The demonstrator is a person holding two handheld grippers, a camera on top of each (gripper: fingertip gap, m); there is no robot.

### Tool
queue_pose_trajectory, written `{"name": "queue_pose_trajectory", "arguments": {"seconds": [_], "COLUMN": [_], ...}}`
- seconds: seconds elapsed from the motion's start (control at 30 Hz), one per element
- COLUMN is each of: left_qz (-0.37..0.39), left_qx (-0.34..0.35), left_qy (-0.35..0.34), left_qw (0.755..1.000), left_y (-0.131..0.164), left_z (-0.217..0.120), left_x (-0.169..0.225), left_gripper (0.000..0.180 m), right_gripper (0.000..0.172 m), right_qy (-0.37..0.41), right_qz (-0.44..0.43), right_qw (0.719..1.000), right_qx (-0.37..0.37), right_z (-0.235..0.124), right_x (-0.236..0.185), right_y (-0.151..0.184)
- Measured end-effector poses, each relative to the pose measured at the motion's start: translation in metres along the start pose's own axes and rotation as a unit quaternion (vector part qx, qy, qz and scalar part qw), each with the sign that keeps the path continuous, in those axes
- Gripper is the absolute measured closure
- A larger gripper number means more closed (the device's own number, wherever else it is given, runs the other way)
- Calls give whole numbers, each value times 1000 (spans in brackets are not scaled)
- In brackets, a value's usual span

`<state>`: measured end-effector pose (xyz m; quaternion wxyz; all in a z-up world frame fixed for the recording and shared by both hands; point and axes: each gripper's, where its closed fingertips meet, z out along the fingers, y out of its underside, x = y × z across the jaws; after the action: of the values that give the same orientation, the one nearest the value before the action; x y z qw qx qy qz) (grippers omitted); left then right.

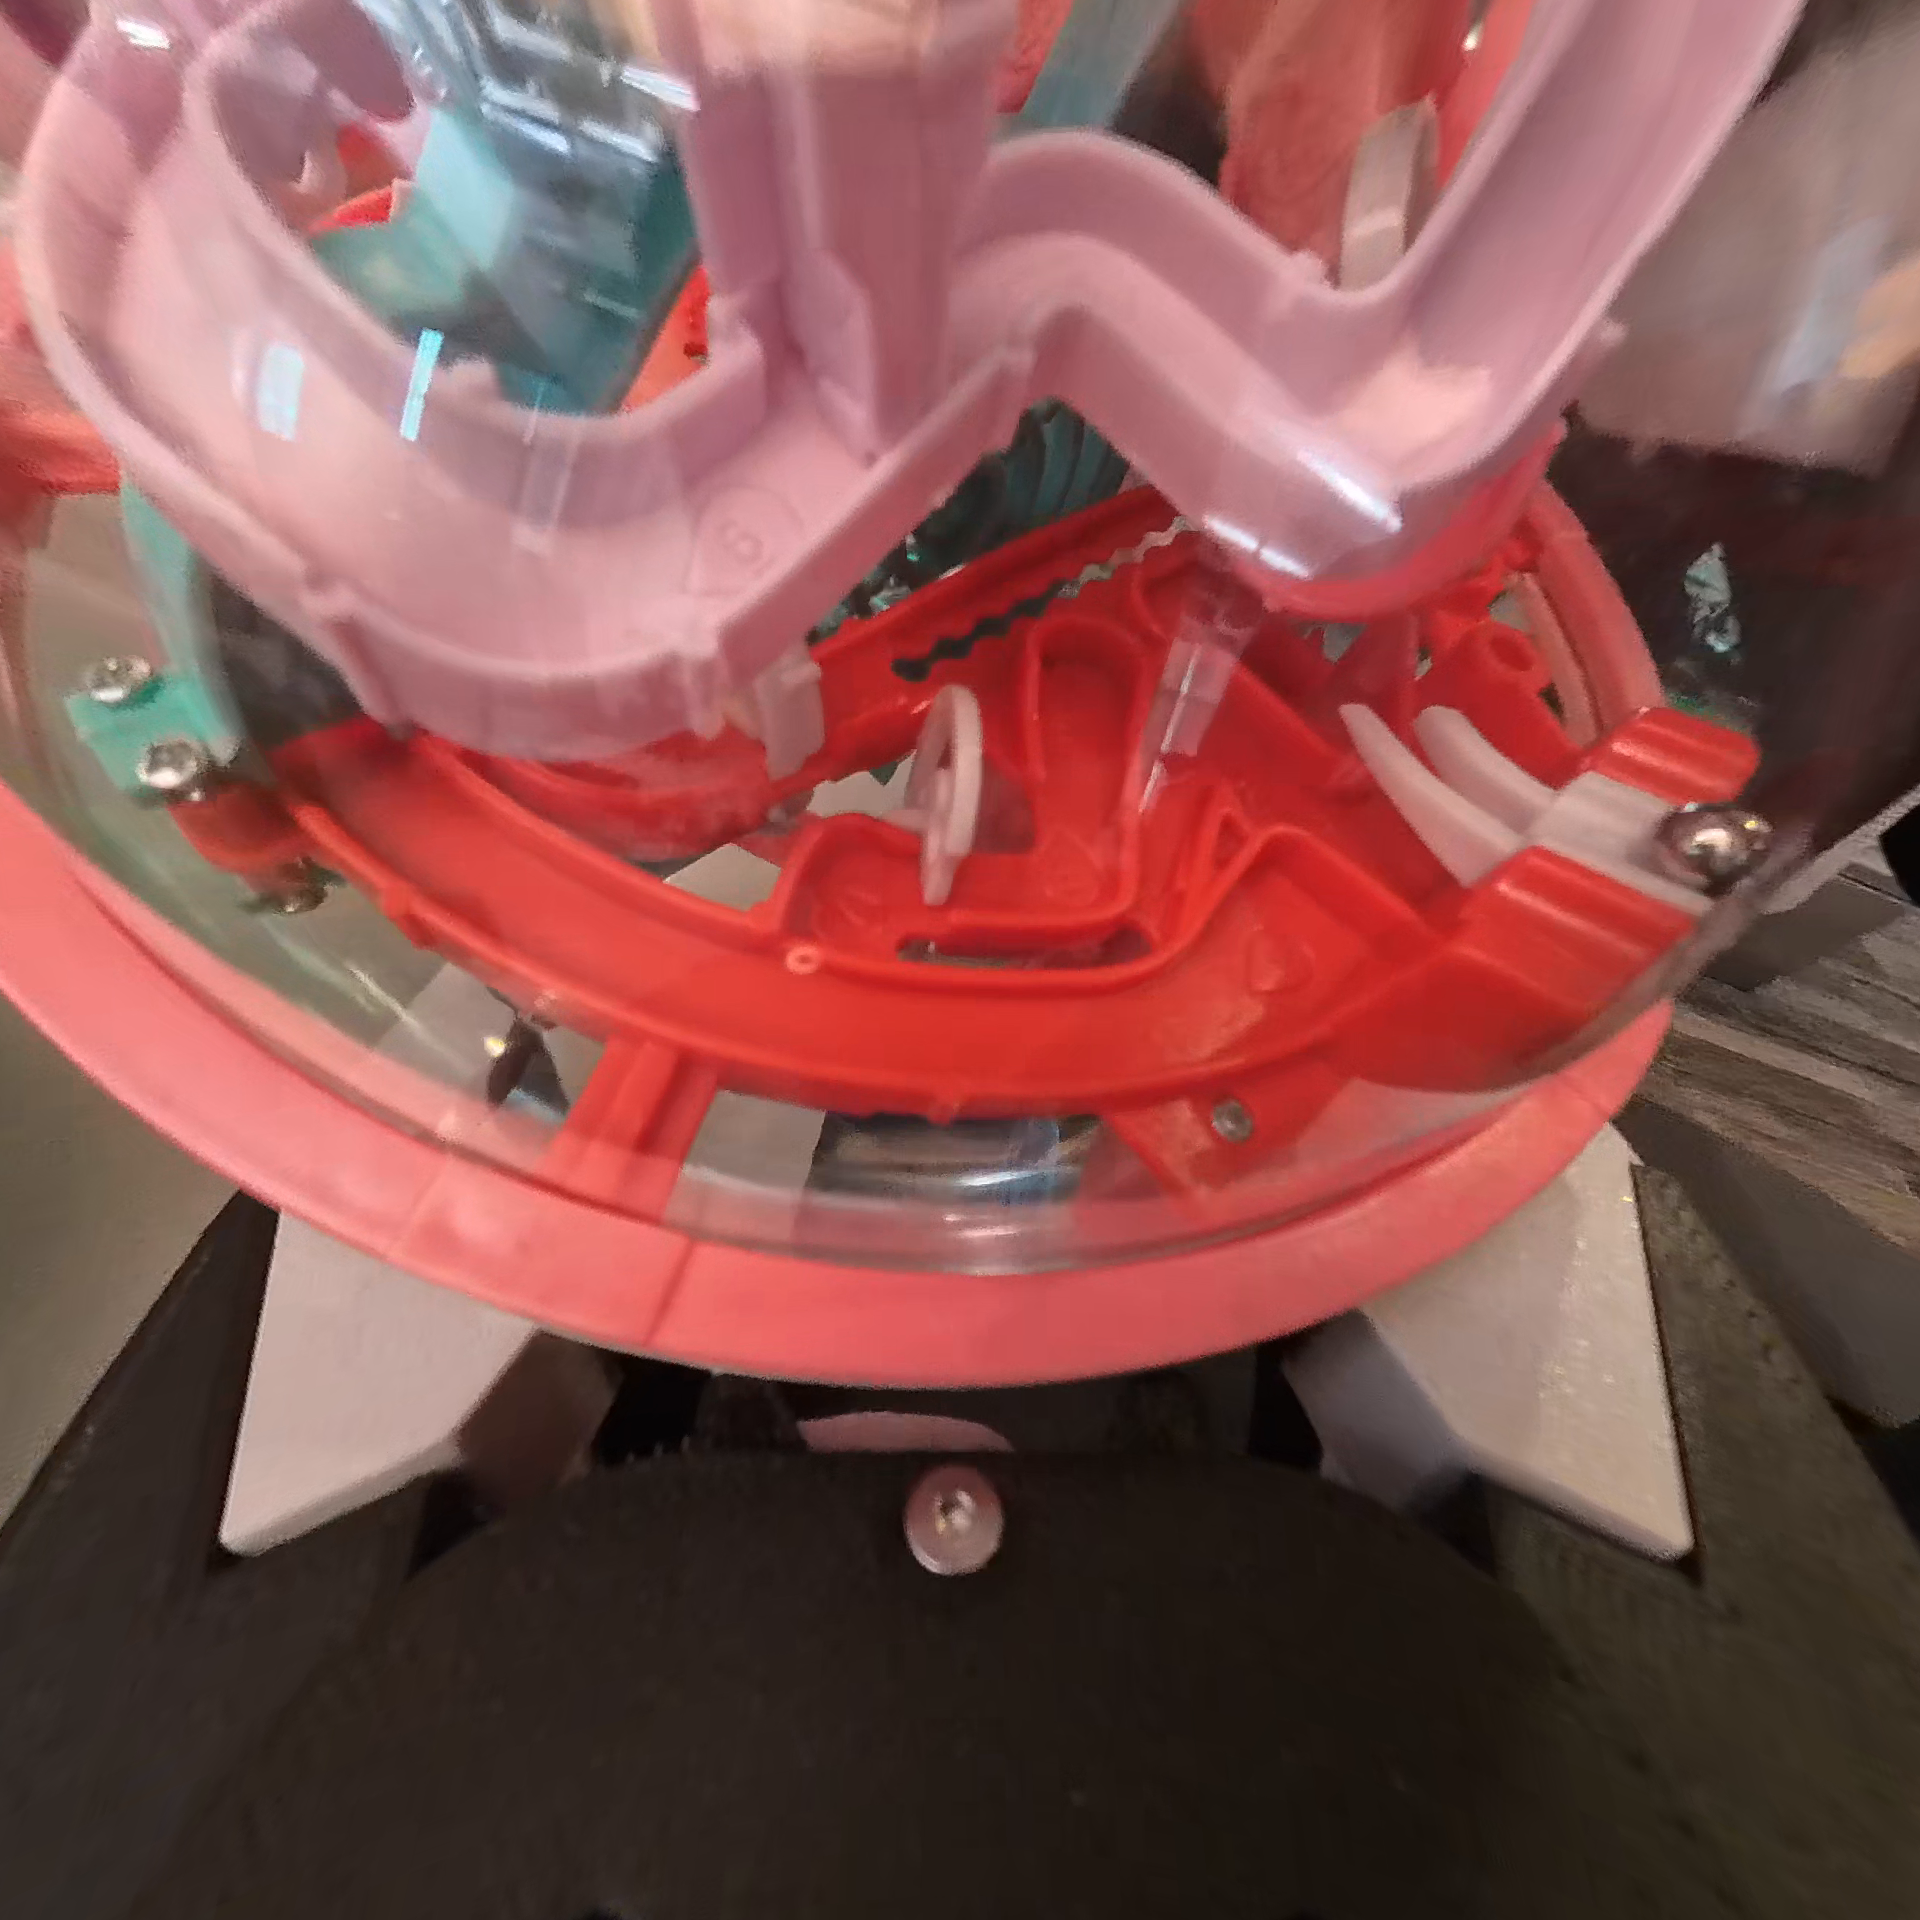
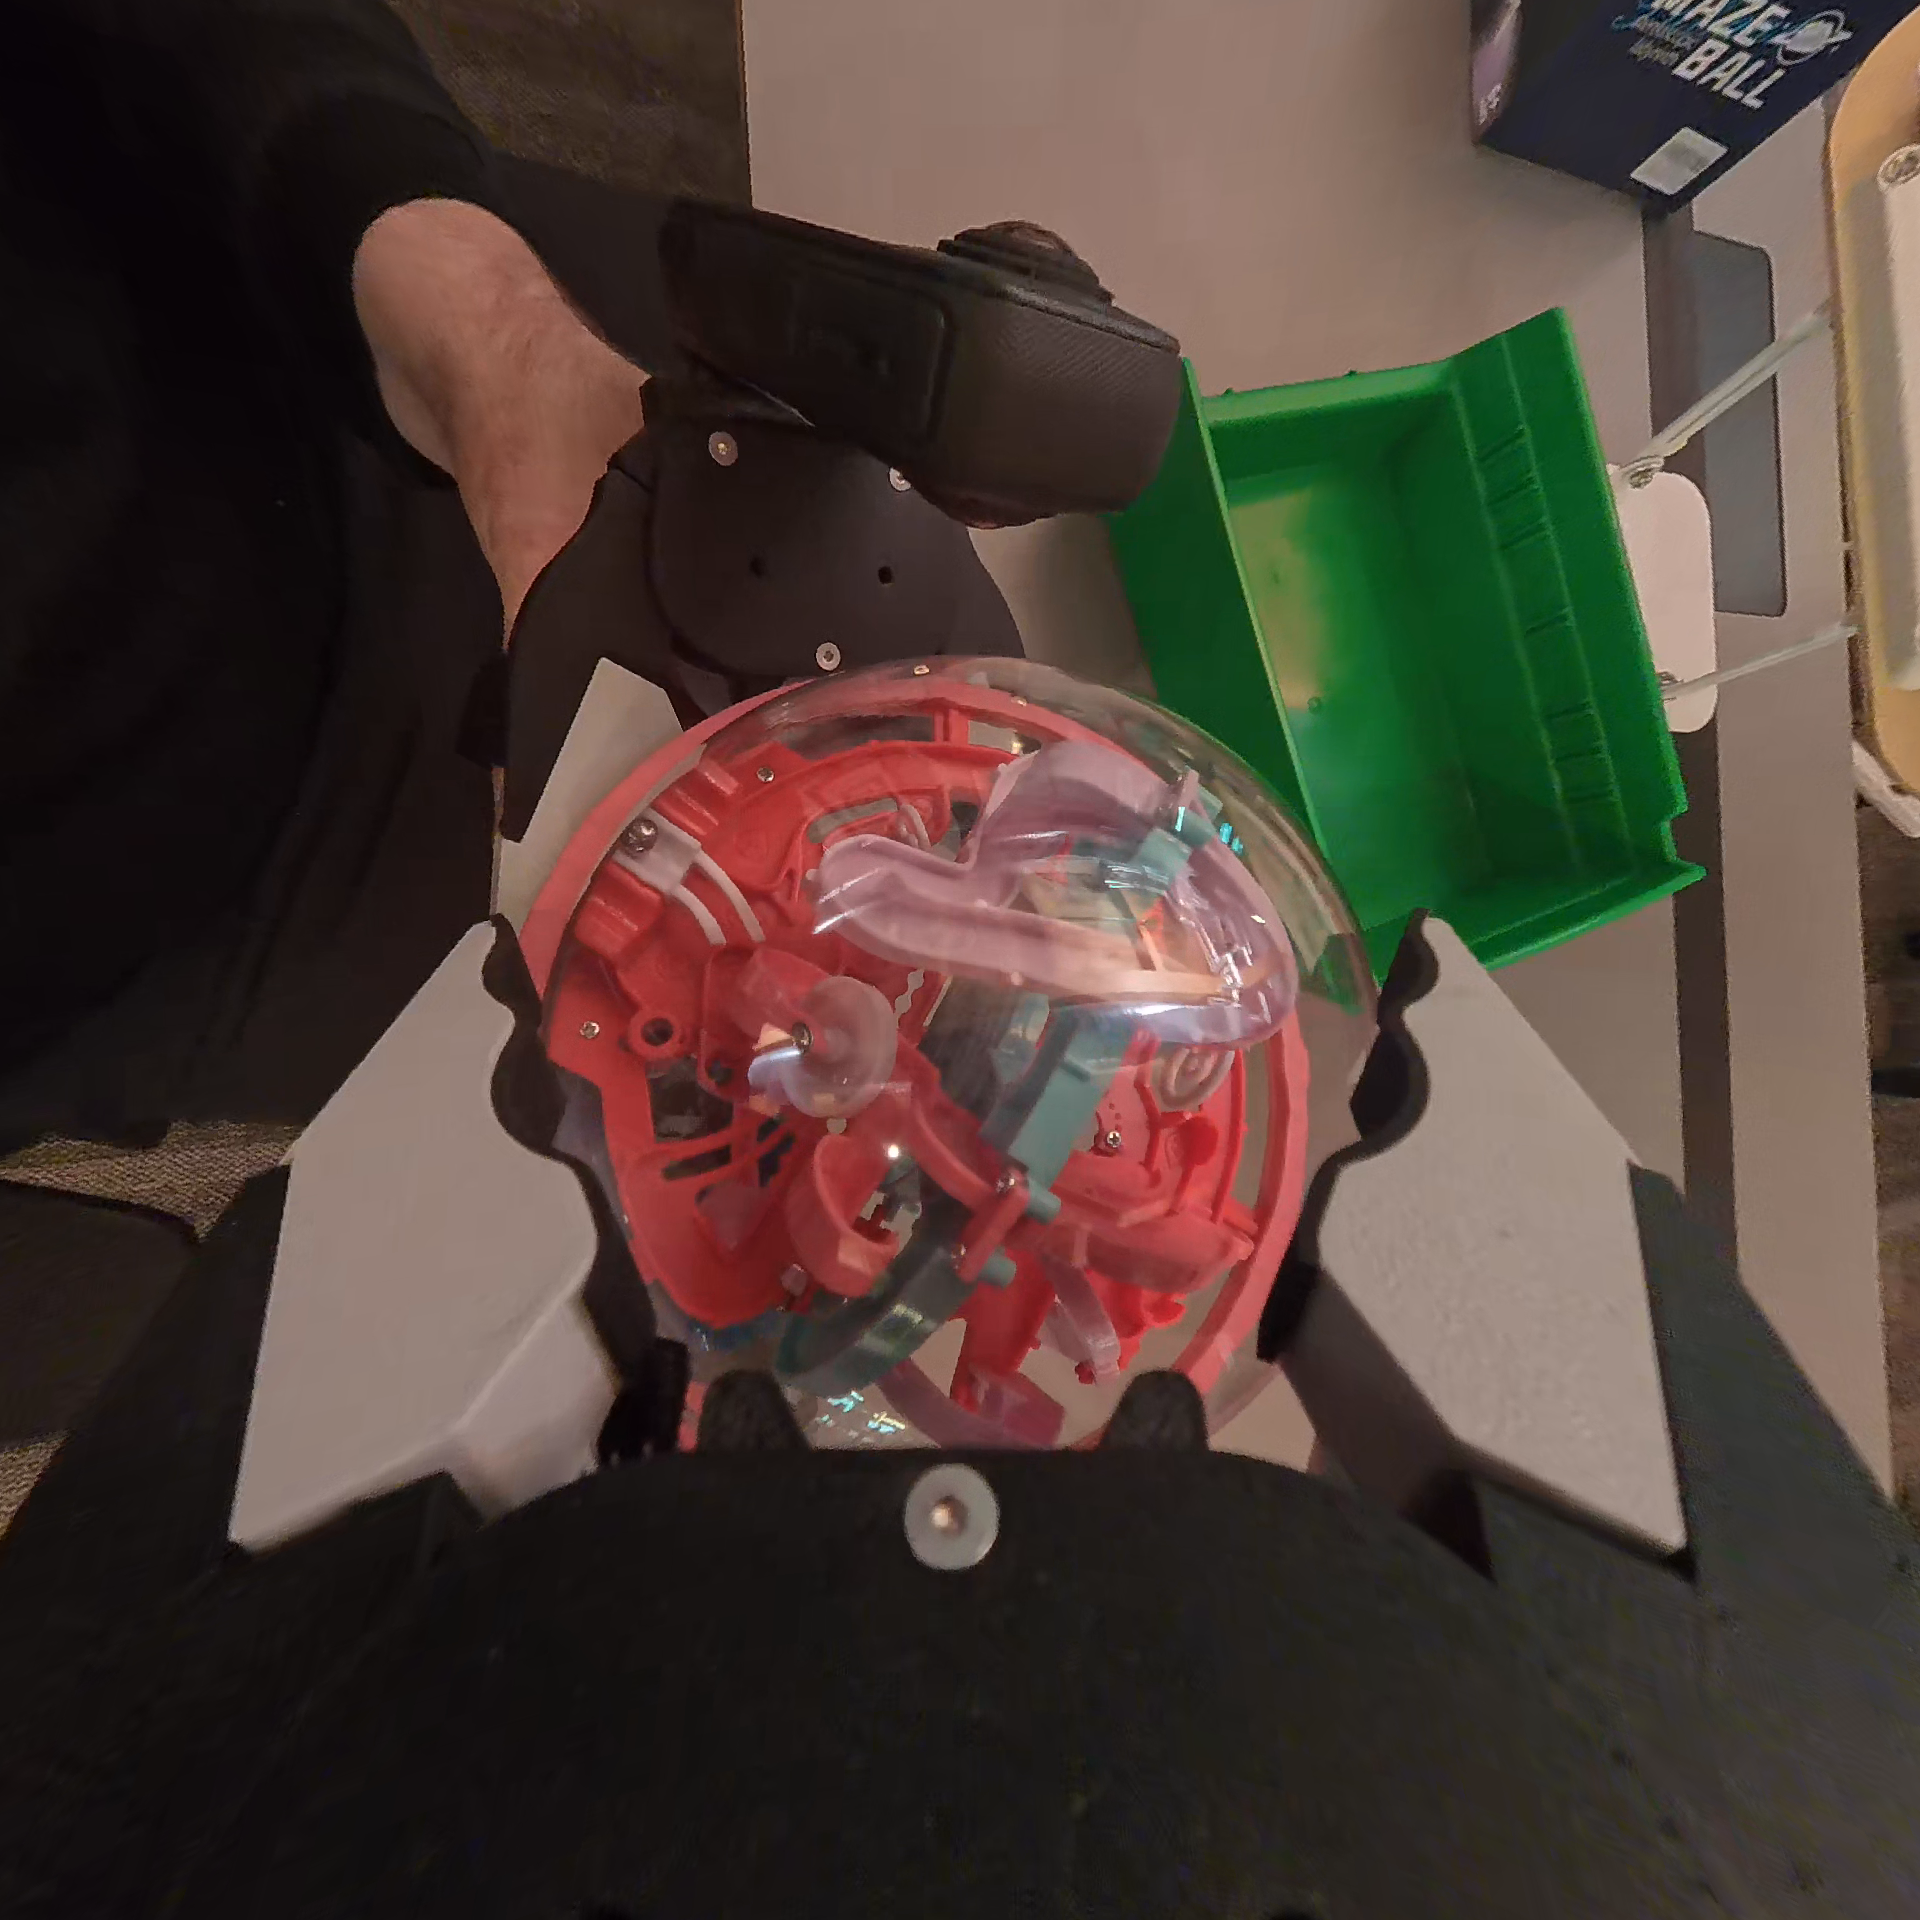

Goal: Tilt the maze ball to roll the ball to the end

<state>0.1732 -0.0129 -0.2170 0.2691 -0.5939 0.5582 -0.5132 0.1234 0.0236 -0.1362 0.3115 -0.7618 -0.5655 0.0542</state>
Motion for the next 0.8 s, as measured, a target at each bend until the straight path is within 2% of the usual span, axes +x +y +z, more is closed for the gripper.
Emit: {"name": "queue_pose_trajectory", "arguments": {"seconds": [0.03, 0.2, 0.8], "left_qz": [-4, -19, -55], "left_qx": [-4, -20, -50], "left_qy": [1, 0, 10], "left_qw": [1000, 1000, 997], "left_y": [3, 12, 30], "left_z": [1, 2, 13], "left_x": [-2, -10, -12], "left_gripper": [29, 29, 29], "right_gripper": [17, 17, 17], "right_qy": [-3, -14, -45], "right_qz": [3, 24, 52], "right_qw": [1000, 999, 997], "right_qx": [2, 25, 35], "right_z": [2, 12, 25], "right_x": [1, 5, 4], "right_y": [2, 9, 27]}}
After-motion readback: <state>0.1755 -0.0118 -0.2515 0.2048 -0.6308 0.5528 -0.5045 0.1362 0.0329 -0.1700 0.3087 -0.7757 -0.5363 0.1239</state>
